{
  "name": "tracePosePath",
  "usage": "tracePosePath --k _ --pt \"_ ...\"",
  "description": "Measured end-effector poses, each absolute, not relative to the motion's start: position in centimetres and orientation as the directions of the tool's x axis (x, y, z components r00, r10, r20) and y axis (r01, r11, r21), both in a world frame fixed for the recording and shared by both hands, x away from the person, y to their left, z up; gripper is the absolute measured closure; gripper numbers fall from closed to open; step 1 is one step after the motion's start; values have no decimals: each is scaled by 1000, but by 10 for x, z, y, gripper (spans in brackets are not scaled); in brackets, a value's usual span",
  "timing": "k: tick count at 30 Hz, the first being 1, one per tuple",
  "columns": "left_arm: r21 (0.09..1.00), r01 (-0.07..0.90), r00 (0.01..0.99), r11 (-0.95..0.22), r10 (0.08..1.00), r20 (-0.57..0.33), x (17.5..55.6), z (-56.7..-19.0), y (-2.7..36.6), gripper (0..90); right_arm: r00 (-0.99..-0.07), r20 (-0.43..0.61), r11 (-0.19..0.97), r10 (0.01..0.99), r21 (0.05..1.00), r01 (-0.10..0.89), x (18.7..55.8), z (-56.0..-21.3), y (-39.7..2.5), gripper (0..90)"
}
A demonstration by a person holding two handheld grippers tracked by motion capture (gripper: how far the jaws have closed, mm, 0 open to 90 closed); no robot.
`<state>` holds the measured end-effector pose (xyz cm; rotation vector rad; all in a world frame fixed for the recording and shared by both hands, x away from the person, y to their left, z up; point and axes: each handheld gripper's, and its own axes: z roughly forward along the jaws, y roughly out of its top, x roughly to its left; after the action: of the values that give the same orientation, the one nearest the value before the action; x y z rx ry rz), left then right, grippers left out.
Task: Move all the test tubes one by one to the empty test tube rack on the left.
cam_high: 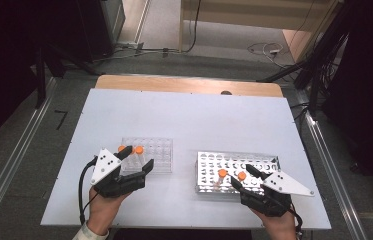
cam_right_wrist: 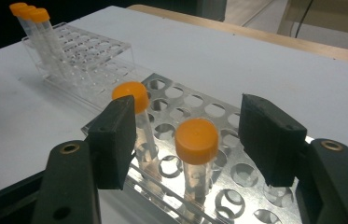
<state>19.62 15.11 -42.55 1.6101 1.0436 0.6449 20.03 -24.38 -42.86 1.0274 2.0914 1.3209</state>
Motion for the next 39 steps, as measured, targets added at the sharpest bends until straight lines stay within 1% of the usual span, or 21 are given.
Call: tracePosePath --k 6,11,27,35,39 --pt "952 303 469 -48 877 -105 196 -425 152 221 -610 8 257 792 902 347 200 -445 -246 382" --pt "952 303 468 -49 878 -103 195 -425 153 222 -608 0 271 794 896 353 200 -456 -245 451" --pt "951 305 474 -49 874 -107 195 -426 152 222 -597 -12 275 802 895 351 202 -464 -247 592" --pt "951 306 474 -47 874 -110 195 -426 152 222 -598 -19 288 801 888 357 204 -467 -246 622" --pt "951 306 475 -49 874 -108 195 -426 152 222 -596 -21 293 802 885 362 204 -468 -246 690"
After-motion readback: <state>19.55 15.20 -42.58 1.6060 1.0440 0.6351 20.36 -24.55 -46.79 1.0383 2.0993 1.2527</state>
